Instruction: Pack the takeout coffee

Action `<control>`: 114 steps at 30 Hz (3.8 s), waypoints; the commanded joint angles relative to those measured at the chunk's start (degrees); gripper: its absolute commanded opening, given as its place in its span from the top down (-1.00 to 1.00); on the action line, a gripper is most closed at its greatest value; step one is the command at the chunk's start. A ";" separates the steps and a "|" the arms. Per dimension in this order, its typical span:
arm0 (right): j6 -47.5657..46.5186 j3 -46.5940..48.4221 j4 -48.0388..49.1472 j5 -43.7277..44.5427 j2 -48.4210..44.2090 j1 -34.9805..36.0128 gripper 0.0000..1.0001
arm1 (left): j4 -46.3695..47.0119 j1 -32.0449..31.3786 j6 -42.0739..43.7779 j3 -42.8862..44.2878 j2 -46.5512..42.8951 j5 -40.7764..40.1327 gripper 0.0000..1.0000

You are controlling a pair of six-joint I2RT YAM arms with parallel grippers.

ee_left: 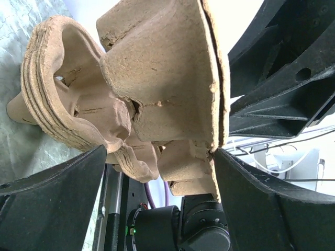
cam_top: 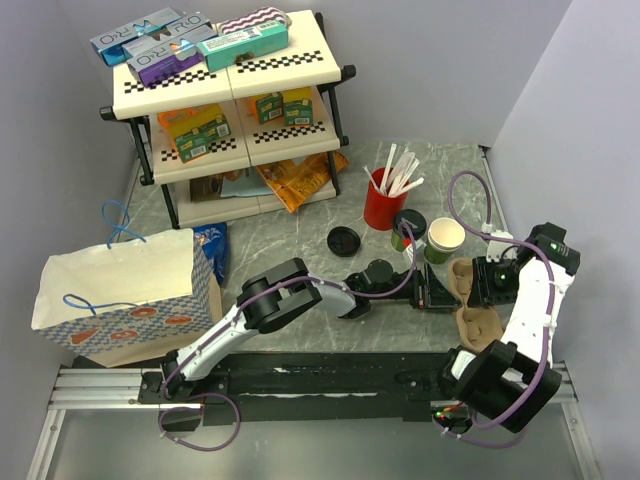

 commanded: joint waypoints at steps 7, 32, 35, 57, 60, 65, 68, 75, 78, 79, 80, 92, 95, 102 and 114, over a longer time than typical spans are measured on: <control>0.35 0.82 -8.16 -3.23 -0.65 -0.28 1.00 | 2.09 0.01 -1.00 0.50 0.87 -1.26 -0.79; -5.44 5.04 -15.11 -5.87 2.78 -2.03 1.00 | 1.57 0.37 -4.87 -1.27 2.01 -3.29 -0.78; -5.97 4.86 -15.20 -5.07 2.78 -2.03 1.00 | 0.78 0.45 -4.78 -0.83 1.93 -3.37 -0.77; -7.73 0.65 -15.37 -0.24 -6.18 -2.03 1.00 | -28.75 -0.42 -4.16 9.45 3.59 -7.85 -0.60; -7.64 0.56 -15.37 -0.06 -7.50 -2.03 1.00 | -28.67 -0.60 -4.25 9.37 3.77 -7.85 -0.60; -7.30 2.05 -15.28 -1.46 -6.98 -2.03 1.00 | -26.39 -0.69 -3.99 7.70 2.81 -7.59 -0.63; -6.77 3.71 -15.20 -1.99 -6.10 -1.95 1.00 | -22.35 -0.69 -2.94 6.73 2.37 -6.98 -0.68; -6.59 8.90 -15.11 -2.96 -6.80 -2.03 1.00 | -3.55 -0.95 -0.57 4.45 0.78 -3.73 -0.86; -5.54 10.57 -14.49 -4.18 -7.15 -1.95 1.00 | 1.29 -1.21 1.28 4.27 -0.71 -1.88 -0.92; -5.10 11.36 -14.41 -4.71 -7.15 -2.03 1.00 | 2.26 -1.22 2.24 3.92 -1.32 -0.83 -0.94; -4.83 11.80 -14.58 -5.33 -7.06 -2.03 1.00 | 3.57 -1.30 2.69 3.75 -1.68 -0.30 -0.94; -3.86 16.99 -13.88 -12.97 -6.71 -1.95 1.00 | -5.63 3.96 16.29 -13.21 -18.70 4.35 -0.94; -3.86 17.43 -13.09 -15.35 -6.19 -1.95 1.00 | -10.98 4.15 25.23 -15.42 -22.93 7.50 -0.92; -0.80 20.25 -13.36 -18.26 -4.95 7.61 1.00 | -22.68 7.39 39.07 -22.44 -36.20 15.41 -0.89; 7.21 11.11 -2.11 -12.28 -5.57 27.40 1.00 | -54.03 13.63 64.73 -20.17 -59.50 15.61 -0.93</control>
